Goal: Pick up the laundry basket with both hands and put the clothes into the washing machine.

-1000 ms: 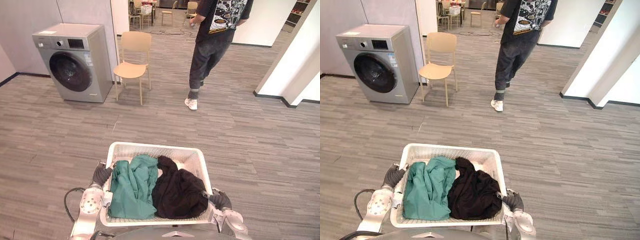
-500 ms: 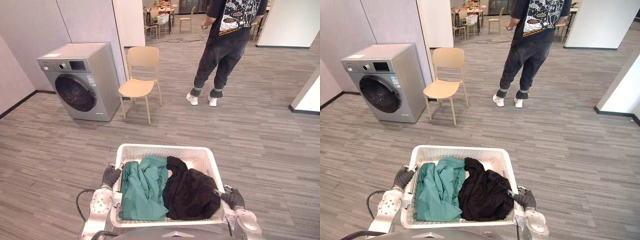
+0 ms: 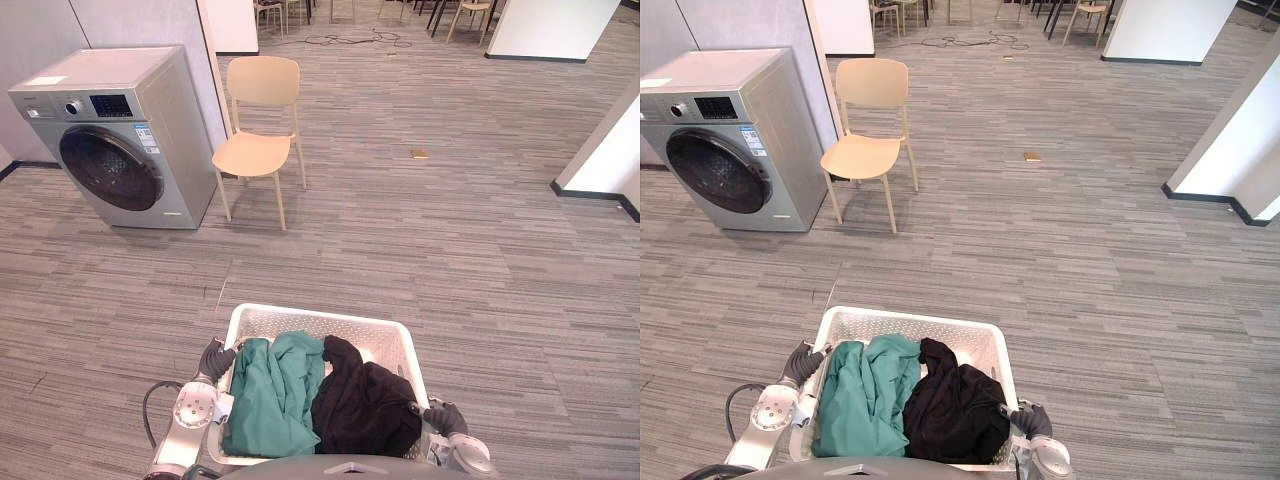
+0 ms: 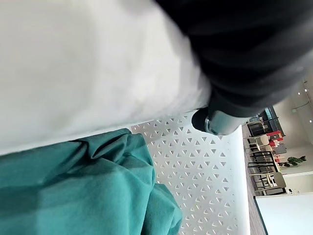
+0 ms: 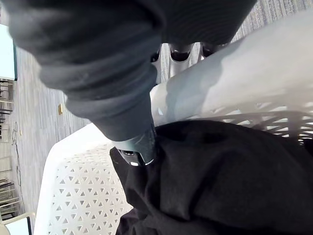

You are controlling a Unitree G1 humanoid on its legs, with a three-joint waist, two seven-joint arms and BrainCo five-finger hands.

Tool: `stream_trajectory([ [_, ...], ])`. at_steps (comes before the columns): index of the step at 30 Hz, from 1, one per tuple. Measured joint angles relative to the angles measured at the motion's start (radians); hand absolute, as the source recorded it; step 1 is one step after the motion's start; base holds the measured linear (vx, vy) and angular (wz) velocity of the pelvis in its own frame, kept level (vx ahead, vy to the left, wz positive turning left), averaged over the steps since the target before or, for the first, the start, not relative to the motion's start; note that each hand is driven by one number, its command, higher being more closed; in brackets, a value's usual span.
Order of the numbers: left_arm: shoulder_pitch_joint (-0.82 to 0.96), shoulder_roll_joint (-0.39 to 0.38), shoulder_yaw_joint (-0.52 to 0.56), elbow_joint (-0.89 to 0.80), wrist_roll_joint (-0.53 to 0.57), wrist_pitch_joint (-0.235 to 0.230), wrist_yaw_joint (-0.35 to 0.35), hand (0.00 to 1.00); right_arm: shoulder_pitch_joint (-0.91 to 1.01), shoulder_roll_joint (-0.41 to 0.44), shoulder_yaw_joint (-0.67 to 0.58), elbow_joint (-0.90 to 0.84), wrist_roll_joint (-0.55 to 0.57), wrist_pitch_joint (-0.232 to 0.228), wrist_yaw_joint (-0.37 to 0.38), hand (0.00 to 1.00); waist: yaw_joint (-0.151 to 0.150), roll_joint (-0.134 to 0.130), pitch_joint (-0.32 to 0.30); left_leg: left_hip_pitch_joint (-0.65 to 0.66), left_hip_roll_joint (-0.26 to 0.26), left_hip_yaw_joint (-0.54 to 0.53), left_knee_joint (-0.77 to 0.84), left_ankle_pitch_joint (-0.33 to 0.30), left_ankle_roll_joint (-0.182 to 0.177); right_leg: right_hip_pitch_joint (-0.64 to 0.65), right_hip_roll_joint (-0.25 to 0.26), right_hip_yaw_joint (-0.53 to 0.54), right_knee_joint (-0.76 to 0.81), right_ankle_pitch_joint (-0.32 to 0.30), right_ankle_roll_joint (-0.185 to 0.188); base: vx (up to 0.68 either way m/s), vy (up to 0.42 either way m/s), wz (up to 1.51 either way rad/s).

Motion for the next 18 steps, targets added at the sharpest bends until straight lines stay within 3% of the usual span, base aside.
stream_trajectory([
  [8, -0.039, 0.027, -0.008, 0.041, -0.079, 0.001, -0.003, 1.00, -0.016, 0.007, -0.020, 0.071, 0.160, -0.022, 0.027, 1.00, -0.009, -0.007, -0.004, -0.061, 0.003, 0.007, -0.006, -0.007, -0.007, -0.049, 0.003, 0.002, -0.032, 0.008, -0.011, 0.01, 0.002, 0.00],
  [14, -0.054, 0.044, -0.006, 0.038, -0.115, 0.007, -0.002, 1.00, -0.045, 0.015, -0.043, 0.071, 0.226, -0.022, 0.034, 1.00, 0.005, -0.022, 0.003, -0.090, -0.011, 0.023, 0.002, -0.020, 0.004, -0.066, -0.009, 0.008, -0.070, 0.044, 0.020, 0.09, 0.009, -0.07],
  [18, -0.103, 0.020, 0.000, -0.016, -0.134, 0.011, 0.014, 1.00, -0.142, -0.002, -0.059, 0.065, 0.227, -0.024, 0.029, 1.00, 0.010, -0.006, 0.013, -0.190, -0.019, -0.012, 0.187, -0.133, 0.031, -0.096, -0.029, -0.034, 0.017, 0.062, 0.047, 0.09, 0.070, 0.23],
])
